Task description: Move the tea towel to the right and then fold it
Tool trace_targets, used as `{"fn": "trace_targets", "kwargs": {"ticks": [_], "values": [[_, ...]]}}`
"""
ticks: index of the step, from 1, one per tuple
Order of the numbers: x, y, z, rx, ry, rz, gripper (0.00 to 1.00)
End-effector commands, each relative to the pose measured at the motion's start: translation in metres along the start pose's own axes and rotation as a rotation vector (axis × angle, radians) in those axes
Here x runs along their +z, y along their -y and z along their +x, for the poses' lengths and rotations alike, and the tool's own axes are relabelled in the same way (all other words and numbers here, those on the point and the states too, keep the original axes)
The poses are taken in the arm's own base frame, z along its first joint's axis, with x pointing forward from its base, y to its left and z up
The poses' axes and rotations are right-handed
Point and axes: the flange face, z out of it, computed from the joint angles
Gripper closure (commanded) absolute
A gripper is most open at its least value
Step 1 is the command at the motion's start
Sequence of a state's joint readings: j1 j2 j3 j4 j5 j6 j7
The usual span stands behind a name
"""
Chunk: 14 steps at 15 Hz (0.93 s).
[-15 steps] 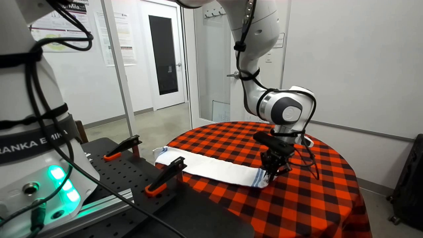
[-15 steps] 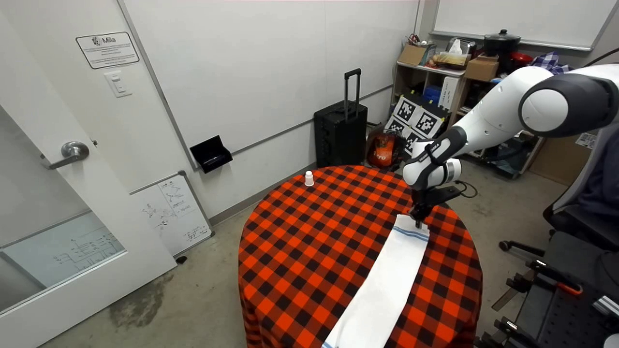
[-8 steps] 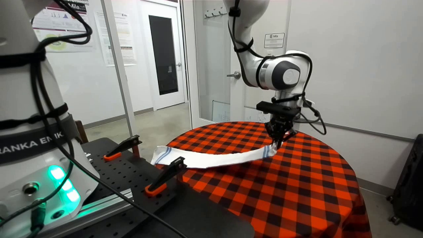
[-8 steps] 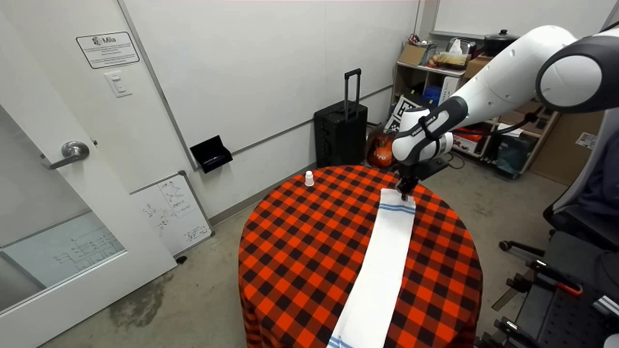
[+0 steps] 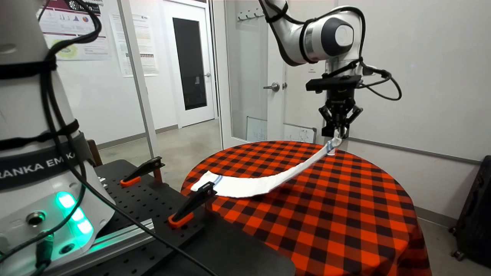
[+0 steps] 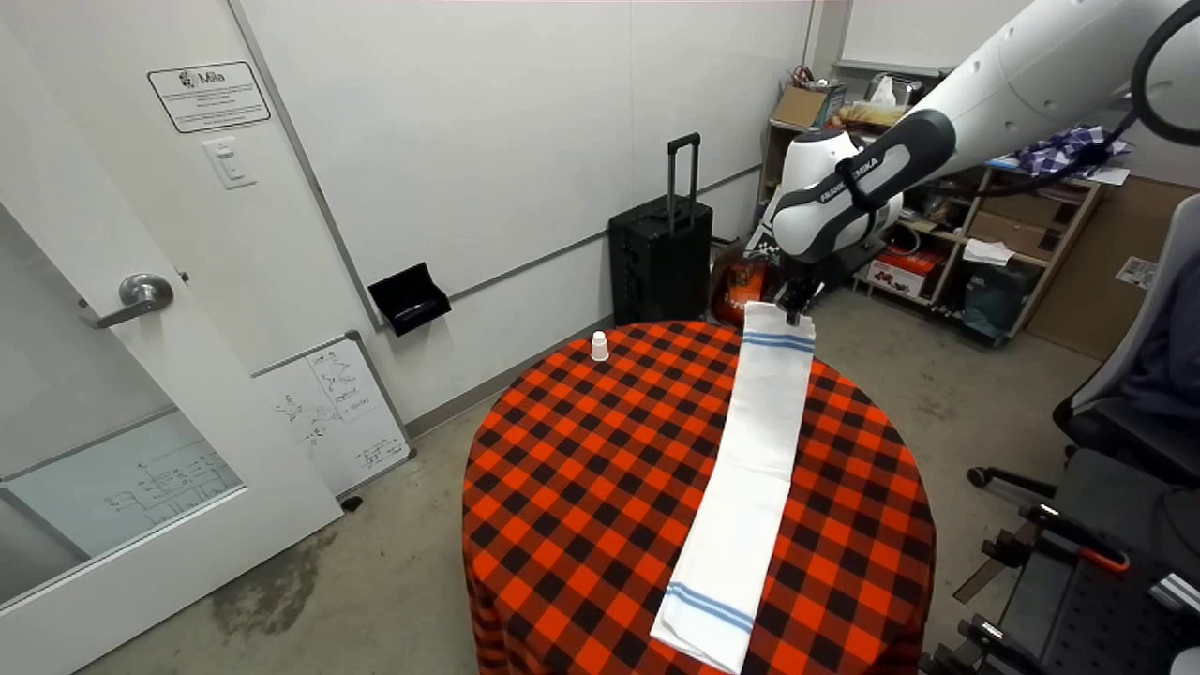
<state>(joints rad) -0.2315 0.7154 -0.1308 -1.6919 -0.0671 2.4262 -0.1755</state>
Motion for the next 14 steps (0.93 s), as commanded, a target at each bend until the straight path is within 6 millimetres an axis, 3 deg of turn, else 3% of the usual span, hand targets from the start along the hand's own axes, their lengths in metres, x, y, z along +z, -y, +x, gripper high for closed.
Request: {"fn": "trace_targets", "kwargs": {"ticks": [1,9,11,14], "values": [[-0.061,-0.022,-0.022,0.035,-0.045,-0.087,0.98],[-0.193,-0.073,-0.054,0.111,-0.185,-0.242,0.98],[-0.209,-0.073,-0.058,0.108,-0.204,-0.263,0.98],[-0.213,-0.060,-0.059,0.071,-0.210,-0.284,0.98]]}}
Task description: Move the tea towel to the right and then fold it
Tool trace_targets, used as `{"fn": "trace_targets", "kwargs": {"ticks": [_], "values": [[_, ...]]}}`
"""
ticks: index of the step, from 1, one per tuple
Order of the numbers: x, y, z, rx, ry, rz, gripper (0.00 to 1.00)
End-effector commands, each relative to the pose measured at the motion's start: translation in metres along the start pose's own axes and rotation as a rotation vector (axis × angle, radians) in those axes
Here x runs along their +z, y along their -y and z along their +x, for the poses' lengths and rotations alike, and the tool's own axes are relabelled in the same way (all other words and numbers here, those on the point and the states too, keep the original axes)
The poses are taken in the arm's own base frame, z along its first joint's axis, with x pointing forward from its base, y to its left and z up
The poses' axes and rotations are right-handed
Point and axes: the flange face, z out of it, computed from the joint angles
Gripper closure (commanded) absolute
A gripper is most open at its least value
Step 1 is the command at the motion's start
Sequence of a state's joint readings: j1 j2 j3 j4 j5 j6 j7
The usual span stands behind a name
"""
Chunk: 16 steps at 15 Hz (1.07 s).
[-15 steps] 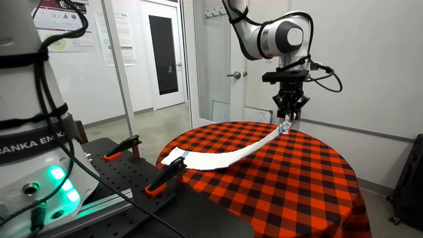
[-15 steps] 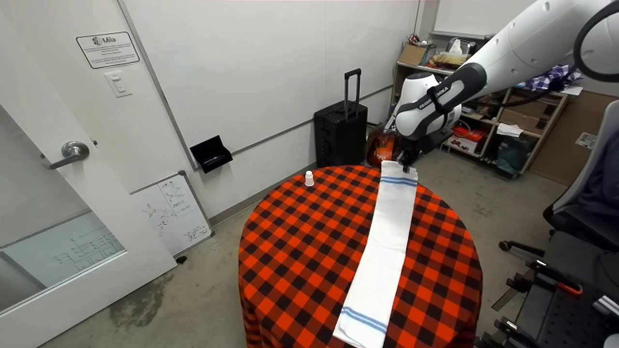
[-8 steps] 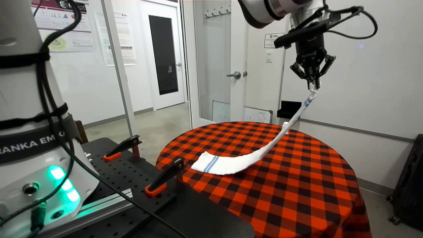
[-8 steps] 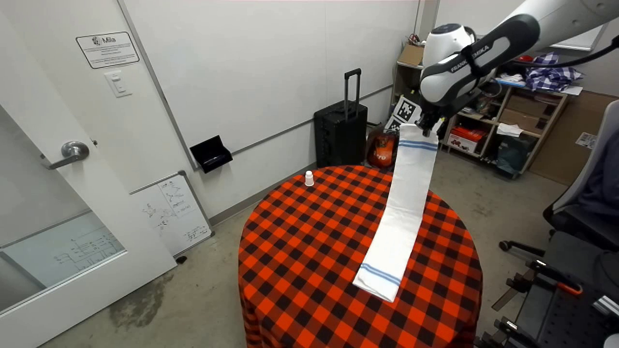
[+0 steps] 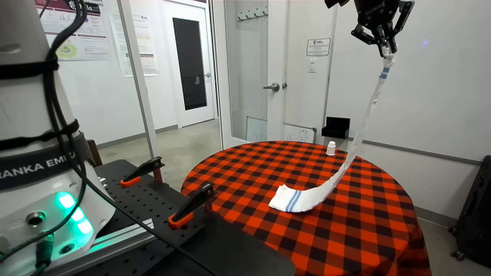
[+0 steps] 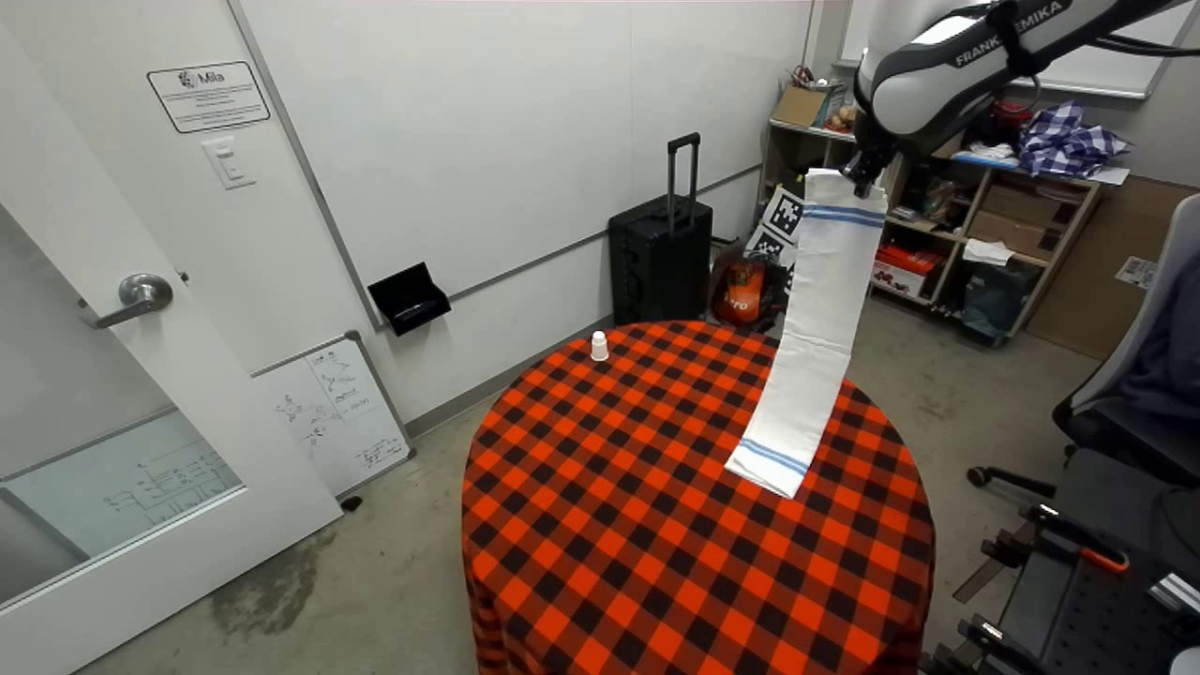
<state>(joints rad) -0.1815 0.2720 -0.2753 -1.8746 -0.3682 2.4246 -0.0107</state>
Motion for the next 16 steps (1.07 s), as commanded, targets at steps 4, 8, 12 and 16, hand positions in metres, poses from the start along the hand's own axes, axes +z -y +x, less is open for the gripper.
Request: {"fn": "trace_targets", "kwargs": {"ticks": [4,8,12,16], "values": [[-0.002,0.052,-0.009,-0.107,0.002,-0.005,0.98],[0.014,0.090,-0.011,-0.176,0.022,0.030,0.98],[0.030,0.120,-0.017,-0.237,0.049,0.066,0.98],[0.046,0.150,-0.026,-0.303,0.053,0.121,0.98]]}}
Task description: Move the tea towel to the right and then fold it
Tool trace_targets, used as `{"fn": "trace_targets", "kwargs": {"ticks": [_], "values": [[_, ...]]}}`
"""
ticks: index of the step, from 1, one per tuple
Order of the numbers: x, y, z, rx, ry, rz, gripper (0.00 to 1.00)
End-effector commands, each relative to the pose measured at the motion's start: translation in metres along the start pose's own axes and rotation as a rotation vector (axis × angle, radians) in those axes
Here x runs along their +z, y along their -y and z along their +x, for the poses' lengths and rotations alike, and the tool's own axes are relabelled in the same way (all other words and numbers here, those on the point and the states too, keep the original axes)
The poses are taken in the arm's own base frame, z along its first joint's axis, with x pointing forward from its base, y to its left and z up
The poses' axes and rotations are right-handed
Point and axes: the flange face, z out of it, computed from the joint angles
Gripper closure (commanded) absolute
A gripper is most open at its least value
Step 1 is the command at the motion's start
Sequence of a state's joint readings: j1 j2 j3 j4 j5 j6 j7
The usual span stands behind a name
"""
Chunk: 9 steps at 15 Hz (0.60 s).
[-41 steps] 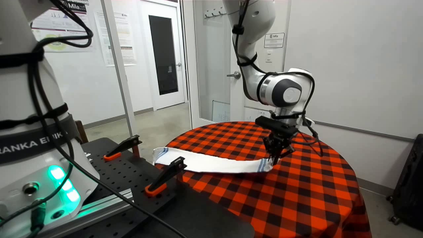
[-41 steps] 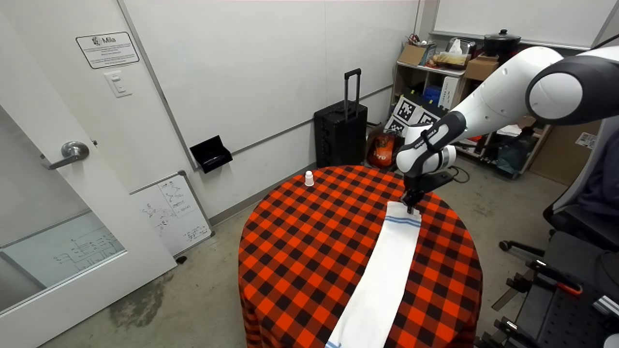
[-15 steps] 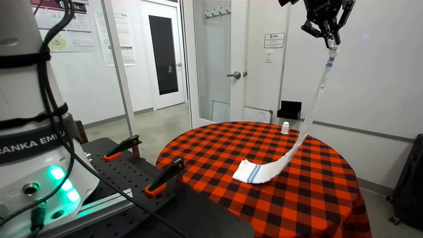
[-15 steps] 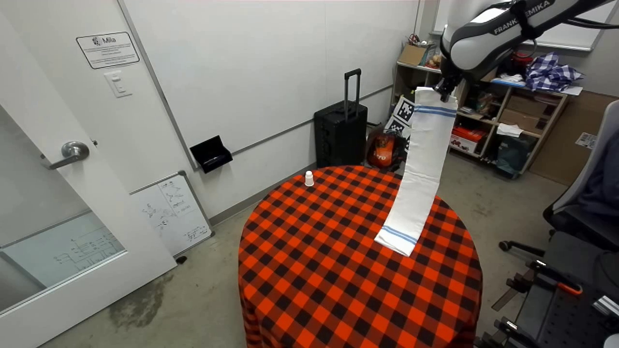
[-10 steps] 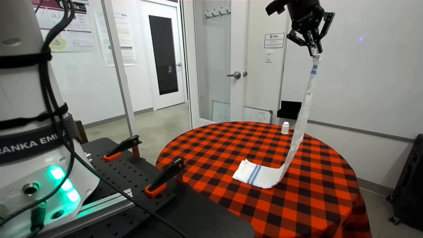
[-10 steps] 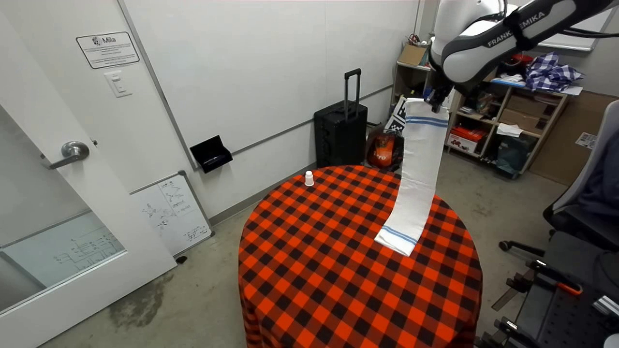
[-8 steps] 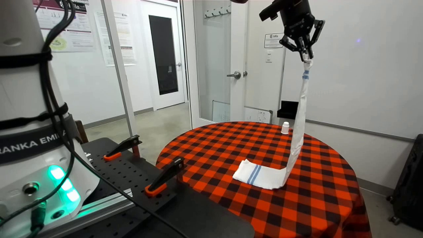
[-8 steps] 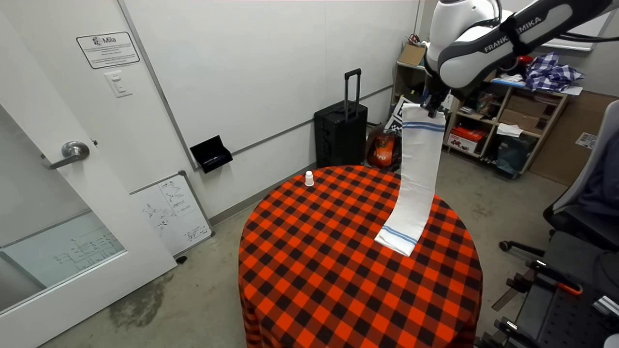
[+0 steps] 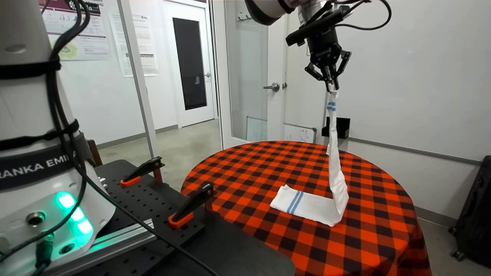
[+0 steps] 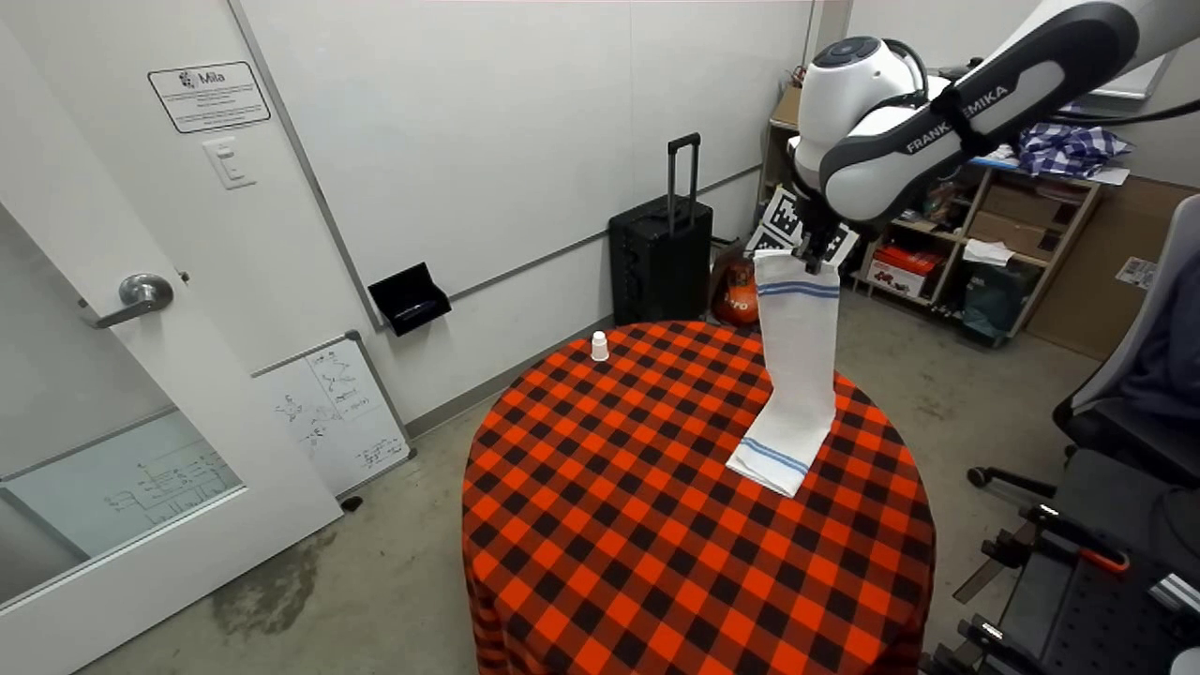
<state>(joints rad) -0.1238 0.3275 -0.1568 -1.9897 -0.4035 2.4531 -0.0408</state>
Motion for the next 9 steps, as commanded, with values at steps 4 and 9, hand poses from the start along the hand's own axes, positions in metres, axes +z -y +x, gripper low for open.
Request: {"fn": "trace_targets", "kwargs": {"ticks": [4,9], "values": [[0.029,0.047,-0.002,-0.070,-0.038,0.128,0.98],[0.053,0.079,-0.008,-0.101,-0.038,0.244,0.98]]}}
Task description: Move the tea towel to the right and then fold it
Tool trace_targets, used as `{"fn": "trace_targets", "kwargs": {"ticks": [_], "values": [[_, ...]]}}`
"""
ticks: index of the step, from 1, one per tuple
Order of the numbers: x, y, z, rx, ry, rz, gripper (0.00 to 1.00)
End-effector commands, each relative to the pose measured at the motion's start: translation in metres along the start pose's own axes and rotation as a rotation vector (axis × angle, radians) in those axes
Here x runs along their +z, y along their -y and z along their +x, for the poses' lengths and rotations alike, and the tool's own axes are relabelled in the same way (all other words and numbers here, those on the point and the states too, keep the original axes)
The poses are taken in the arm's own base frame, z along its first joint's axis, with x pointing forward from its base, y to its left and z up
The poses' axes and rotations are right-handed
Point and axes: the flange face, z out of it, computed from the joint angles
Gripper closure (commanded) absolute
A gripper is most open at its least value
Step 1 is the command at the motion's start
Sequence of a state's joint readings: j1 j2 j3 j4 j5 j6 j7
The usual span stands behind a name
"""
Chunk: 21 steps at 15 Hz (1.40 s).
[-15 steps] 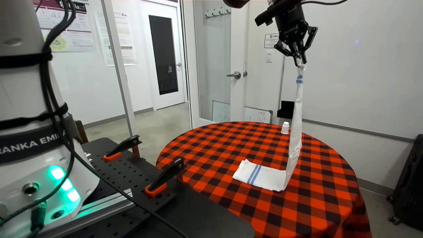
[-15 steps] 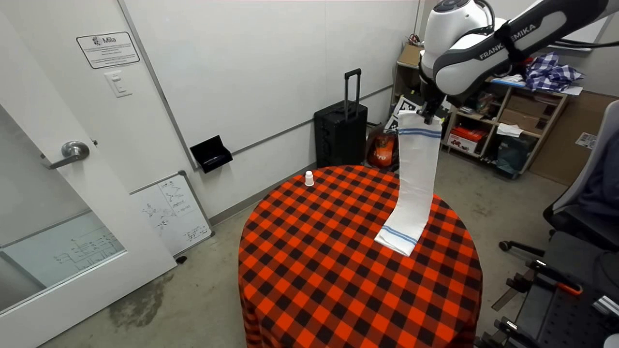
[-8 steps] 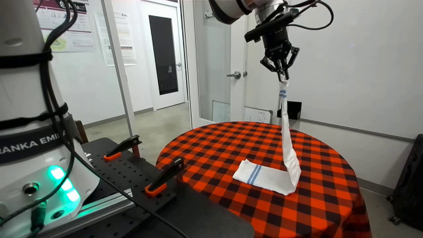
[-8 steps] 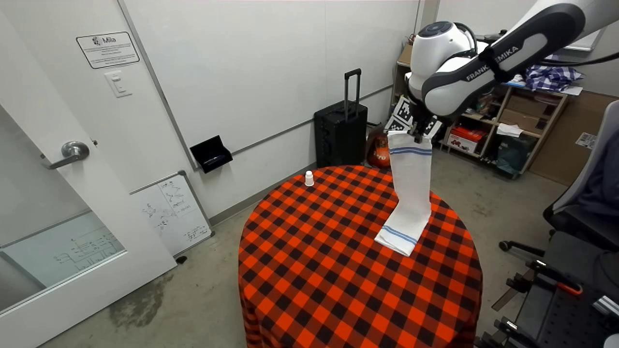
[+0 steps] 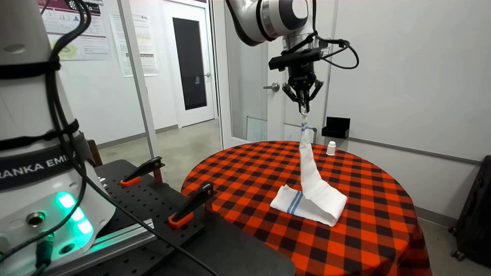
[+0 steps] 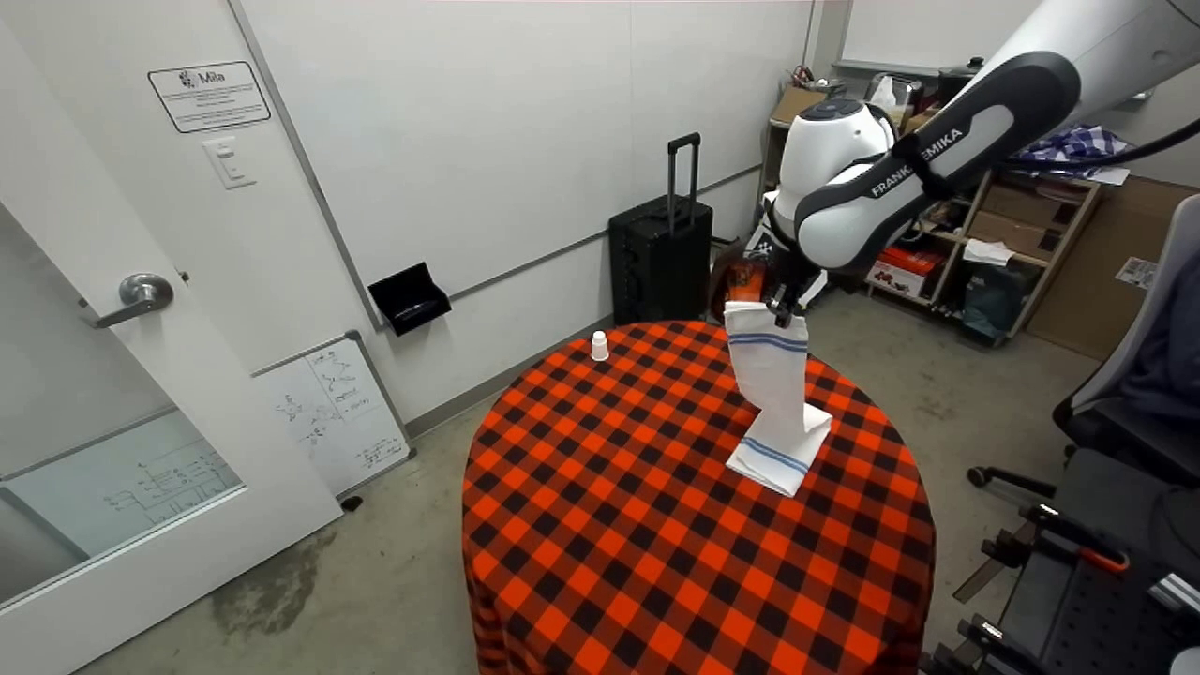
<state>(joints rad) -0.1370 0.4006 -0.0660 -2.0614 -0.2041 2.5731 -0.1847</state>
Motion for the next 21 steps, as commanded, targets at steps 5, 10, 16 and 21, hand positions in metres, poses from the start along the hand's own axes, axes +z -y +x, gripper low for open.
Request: {"fn": "trace_targets", "kwargs": {"ticks": [5,10,16,21], "values": [[0.036,0.042,-0.014,-0.092,0.027,0.202,0.98],[0.039,0.066,-0.021,-0.148,0.049,0.279,0.98],[0.013,0.084,-0.030,-0.162,0.035,0.376,0.98],[0.006,0.099,-0.034,-0.192,0.028,0.432,0.98]]}}
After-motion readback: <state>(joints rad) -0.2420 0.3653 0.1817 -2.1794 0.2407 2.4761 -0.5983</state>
